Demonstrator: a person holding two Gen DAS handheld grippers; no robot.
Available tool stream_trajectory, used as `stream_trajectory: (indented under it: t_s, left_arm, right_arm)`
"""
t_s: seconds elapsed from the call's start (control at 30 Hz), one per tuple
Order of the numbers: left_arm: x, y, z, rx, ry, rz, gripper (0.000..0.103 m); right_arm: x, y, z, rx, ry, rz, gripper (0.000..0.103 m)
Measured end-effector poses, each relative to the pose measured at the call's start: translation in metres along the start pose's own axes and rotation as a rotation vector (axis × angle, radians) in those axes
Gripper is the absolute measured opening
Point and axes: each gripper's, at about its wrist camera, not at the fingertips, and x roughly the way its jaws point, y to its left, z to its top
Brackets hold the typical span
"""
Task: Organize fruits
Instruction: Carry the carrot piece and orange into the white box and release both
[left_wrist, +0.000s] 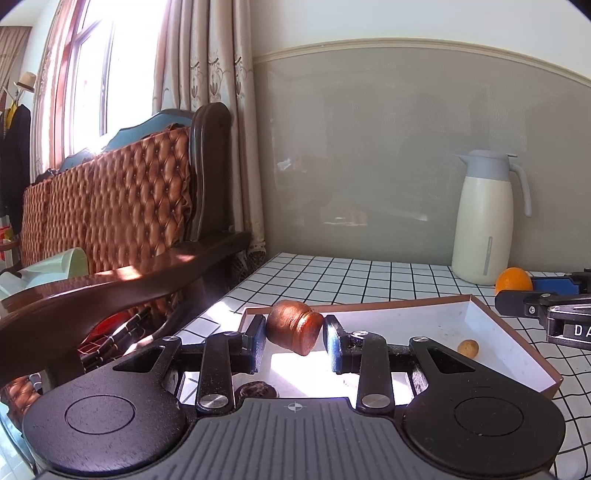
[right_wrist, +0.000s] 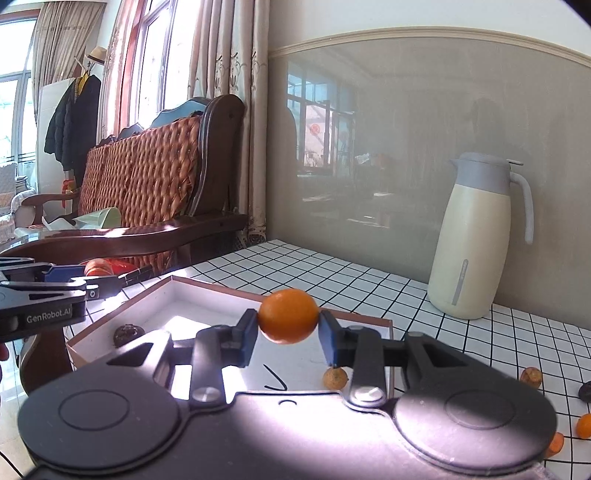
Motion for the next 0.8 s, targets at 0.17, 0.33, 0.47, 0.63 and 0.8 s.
stream_trajectory:
  t_s: [0.17,0.33,0.47,0.63,0.8]
  left_arm:
    - [0.012,0.004,0.002,-0.007,0.007,0.004,0.034]
    - [0.024,0.003,0.005,0.002,0.006,0.005,0.034]
    - [0.036,0.004,0.007,-0.002,0.015,0.008,0.034]
    - [0.054,0.004,0.008,-0.011,0.037,0.004,0.034]
    - [0.07,0.005,0.009,-0.032,0.058,0.002,0.034]
  right_arm:
    - [0.012,-0.002,0.005,0.005,0.003,-0.007,0.027]
    - [0.027,-0.007,0.011,0.006,0.006,-0.016,0.027]
    - [0.038,-0.012,0.013,0.022,0.019,-0.019,0.027]
    - [0.051,-0.018,0.013,0.041,0.041,-0.024,0.027]
    - [0.061,-0.022,0.014,0.041,0.061,-0.028,0.027]
